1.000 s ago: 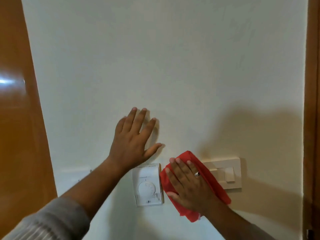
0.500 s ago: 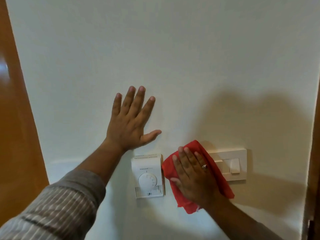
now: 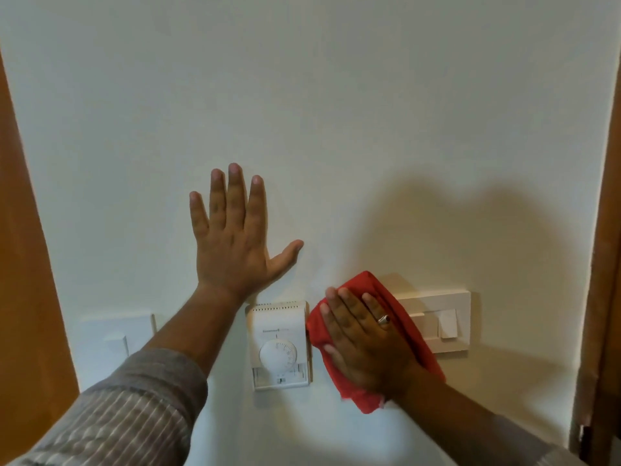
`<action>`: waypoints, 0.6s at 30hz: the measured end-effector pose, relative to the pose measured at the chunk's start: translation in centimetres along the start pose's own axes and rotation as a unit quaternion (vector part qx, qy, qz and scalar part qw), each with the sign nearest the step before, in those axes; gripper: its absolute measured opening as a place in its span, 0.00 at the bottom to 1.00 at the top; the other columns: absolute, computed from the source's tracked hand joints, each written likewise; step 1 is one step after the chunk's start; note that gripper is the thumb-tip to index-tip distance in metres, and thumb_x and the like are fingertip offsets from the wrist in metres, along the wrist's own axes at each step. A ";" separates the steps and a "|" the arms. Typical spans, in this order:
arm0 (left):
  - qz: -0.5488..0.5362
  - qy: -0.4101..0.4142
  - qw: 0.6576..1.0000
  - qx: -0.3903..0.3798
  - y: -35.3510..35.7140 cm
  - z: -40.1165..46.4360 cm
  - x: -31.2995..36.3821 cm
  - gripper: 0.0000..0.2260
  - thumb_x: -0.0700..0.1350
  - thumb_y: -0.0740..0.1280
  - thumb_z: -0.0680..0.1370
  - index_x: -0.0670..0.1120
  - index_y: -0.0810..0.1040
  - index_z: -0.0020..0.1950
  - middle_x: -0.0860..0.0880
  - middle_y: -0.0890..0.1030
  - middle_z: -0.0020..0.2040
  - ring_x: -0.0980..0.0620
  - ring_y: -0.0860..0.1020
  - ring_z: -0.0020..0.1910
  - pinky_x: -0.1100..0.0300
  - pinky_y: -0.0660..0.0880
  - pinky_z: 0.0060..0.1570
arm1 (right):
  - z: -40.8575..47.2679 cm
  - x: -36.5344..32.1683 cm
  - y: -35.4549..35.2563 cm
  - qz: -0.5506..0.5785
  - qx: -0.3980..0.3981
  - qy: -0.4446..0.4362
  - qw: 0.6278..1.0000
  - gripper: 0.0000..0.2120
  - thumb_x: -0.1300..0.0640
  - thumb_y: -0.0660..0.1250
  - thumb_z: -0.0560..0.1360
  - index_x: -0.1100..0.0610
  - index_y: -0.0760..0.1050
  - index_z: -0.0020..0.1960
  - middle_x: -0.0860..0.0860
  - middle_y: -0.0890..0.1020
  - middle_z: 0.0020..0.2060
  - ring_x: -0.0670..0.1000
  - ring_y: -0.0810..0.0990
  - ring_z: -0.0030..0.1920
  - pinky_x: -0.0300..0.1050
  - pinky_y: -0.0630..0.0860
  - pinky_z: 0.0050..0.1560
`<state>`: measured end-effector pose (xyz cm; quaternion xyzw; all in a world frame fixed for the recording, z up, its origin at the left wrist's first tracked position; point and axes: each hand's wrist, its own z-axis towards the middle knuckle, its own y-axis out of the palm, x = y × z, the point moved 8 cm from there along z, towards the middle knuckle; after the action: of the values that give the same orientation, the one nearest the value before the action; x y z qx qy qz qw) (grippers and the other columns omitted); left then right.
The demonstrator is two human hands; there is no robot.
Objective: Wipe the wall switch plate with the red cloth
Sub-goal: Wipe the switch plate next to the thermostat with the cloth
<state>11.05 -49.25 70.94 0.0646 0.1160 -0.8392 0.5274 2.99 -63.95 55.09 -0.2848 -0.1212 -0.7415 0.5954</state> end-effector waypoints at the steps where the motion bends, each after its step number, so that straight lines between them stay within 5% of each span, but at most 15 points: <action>1: 0.001 0.000 1.000 0.003 0.0 -0.1 0.0 0.47 0.73 0.55 0.76 0.39 0.56 0.82 0.32 0.58 0.81 0.30 0.57 0.80 0.29 0.52 0.75 | -0.3 -0.3 0.1 0.003 -0.003 -0.036 0.999 0.30 0.45 0.59 0.82 0.60 0.60 0.78 0.59 0.60 0.78 0.59 0.57 0.79 0.58 0.48 0.80; 6: 0.008 0.007 1.000 0.003 -0.3 -0.1 -0.1 0.46 0.73 0.56 0.76 0.38 0.58 0.81 0.31 0.59 0.80 0.29 0.58 0.79 0.28 0.54 0.74 | -4.0 -0.1 0.9 -0.015 -0.080 -0.278 0.957 0.32 0.52 0.59 0.84 0.60 0.48 0.81 0.56 0.51 0.80 0.60 0.49 0.80 0.57 0.39 0.80; 8: 0.006 0.006 1.000 0.000 -0.2 -0.2 0.0 0.46 0.73 0.56 0.76 0.39 0.58 0.81 0.31 0.59 0.80 0.30 0.58 0.79 0.28 0.54 0.74 | -4.0 0.6 0.7 -0.013 -0.078 -0.248 0.966 0.32 0.50 0.56 0.85 0.60 0.46 0.81 0.57 0.48 0.80 0.60 0.45 0.81 0.57 0.40 0.80; 13: 0.003 0.000 1.000 -0.008 -0.2 0.0 0.2 0.47 0.73 0.54 0.76 0.39 0.56 0.81 0.31 0.57 0.80 0.29 0.56 0.79 0.28 0.52 0.75 | -1.3 0.8 -0.2 0.033 0.005 -0.040 0.999 0.32 0.45 0.60 0.83 0.60 0.55 0.80 0.59 0.55 0.80 0.59 0.56 0.80 0.57 0.50 0.80; 18: 0.003 0.007 1.000 -0.021 -0.2 0.1 0.0 0.47 0.73 0.54 0.77 0.39 0.54 0.82 0.31 0.56 0.81 0.29 0.55 0.80 0.28 0.51 0.75 | -2.5 0.1 0.2 0.046 -0.047 -0.178 0.982 0.30 0.48 0.57 0.85 0.60 0.53 0.80 0.58 0.54 0.80 0.58 0.50 0.81 0.56 0.45 0.80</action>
<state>10.86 -49.21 71.04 0.0598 0.1373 -0.8343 0.5306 2.45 -65.39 53.05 -0.4456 -0.1772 -0.6556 0.5833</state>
